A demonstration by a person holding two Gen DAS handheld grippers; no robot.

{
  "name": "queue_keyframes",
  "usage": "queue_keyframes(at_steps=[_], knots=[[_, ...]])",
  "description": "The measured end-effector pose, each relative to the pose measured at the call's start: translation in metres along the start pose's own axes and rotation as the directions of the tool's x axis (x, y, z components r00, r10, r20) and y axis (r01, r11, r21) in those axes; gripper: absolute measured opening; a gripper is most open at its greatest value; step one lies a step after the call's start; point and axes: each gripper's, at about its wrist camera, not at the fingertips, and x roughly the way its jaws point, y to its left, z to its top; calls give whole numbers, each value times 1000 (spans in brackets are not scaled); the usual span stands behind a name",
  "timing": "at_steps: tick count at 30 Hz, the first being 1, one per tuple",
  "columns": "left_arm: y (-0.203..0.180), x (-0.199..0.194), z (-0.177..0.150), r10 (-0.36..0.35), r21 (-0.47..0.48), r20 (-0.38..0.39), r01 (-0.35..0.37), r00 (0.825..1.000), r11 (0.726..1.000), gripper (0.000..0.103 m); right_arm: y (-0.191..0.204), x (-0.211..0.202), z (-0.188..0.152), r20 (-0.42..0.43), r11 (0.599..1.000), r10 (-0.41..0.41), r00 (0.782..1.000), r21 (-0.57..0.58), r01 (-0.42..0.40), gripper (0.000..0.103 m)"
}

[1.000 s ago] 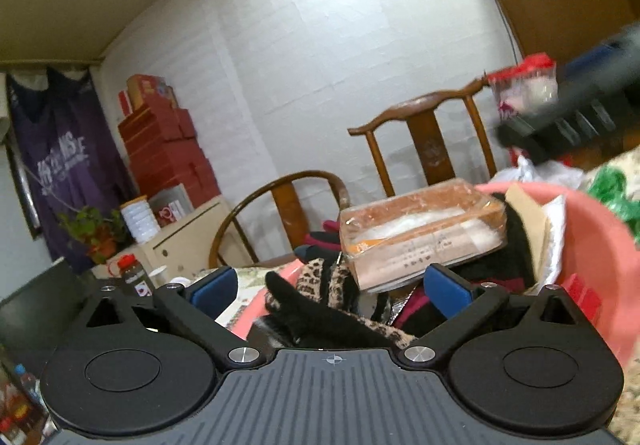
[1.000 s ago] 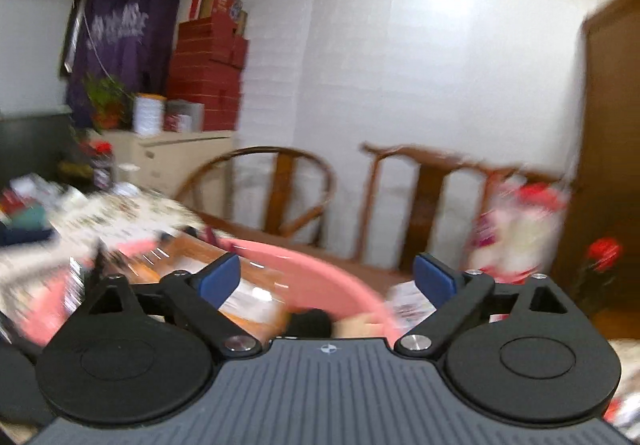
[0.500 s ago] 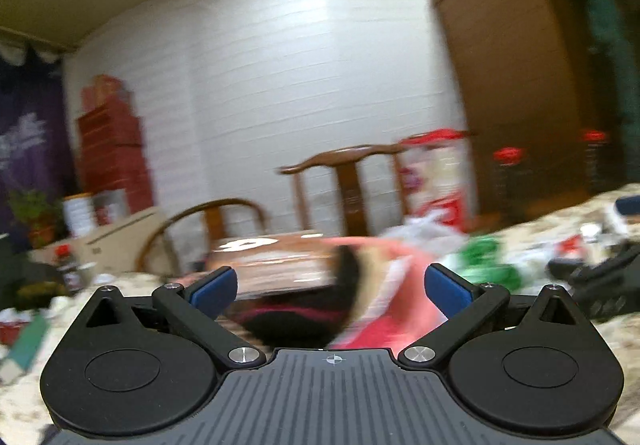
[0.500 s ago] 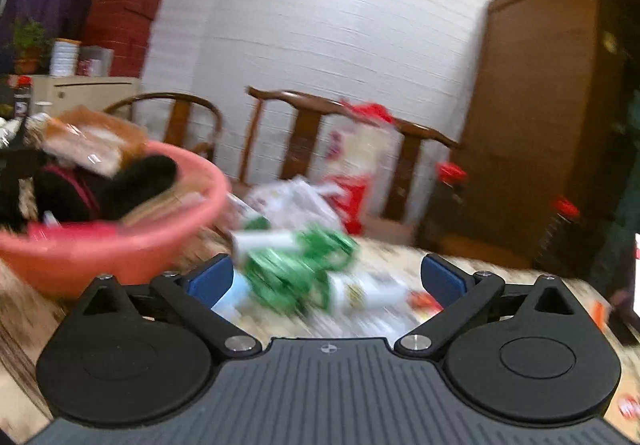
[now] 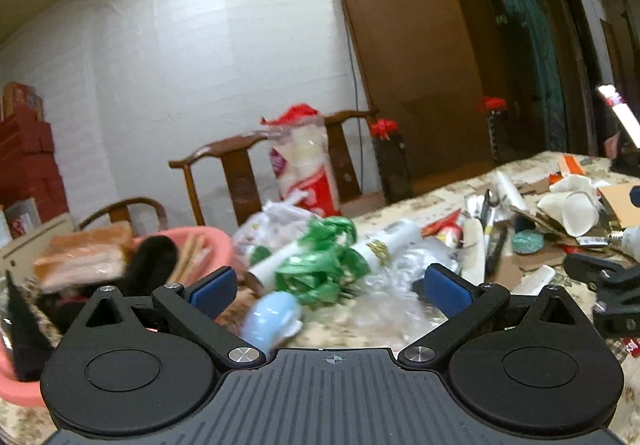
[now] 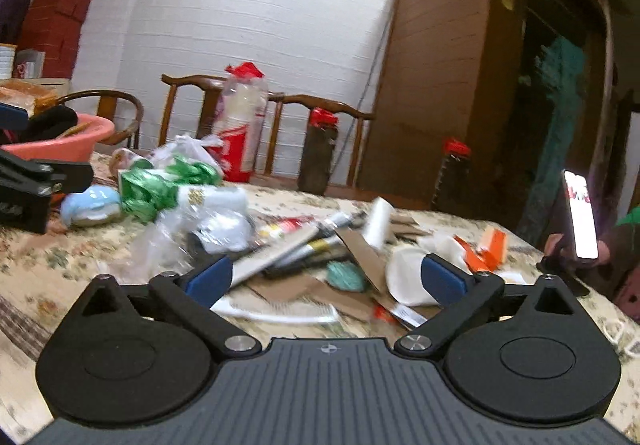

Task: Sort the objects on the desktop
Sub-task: 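Move both grippers back over the table toward the paper cup and wrapped figure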

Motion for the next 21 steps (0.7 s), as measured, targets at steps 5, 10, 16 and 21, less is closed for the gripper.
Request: queue_keyframes(at_steps=[5,10,16,21], knots=[[-11,27,-6,33,36,-35,-31,999,999,103,3,9,0,-24,999,48,999,-18,-49,96],[-11,53,-12,6,26,-100,-4,995,1000,103,6,24,13,-16,997,77,997,2,-77,96],[-19,48,-11,-65,32,-58,66,996,997,103,-15,29,2,-40,1000,-23,999,15,23,96],[-43,47,1,-136,73,-23,137,990,988,103,-44,18,-14,-78,992,-122,989,-1,123,96]])
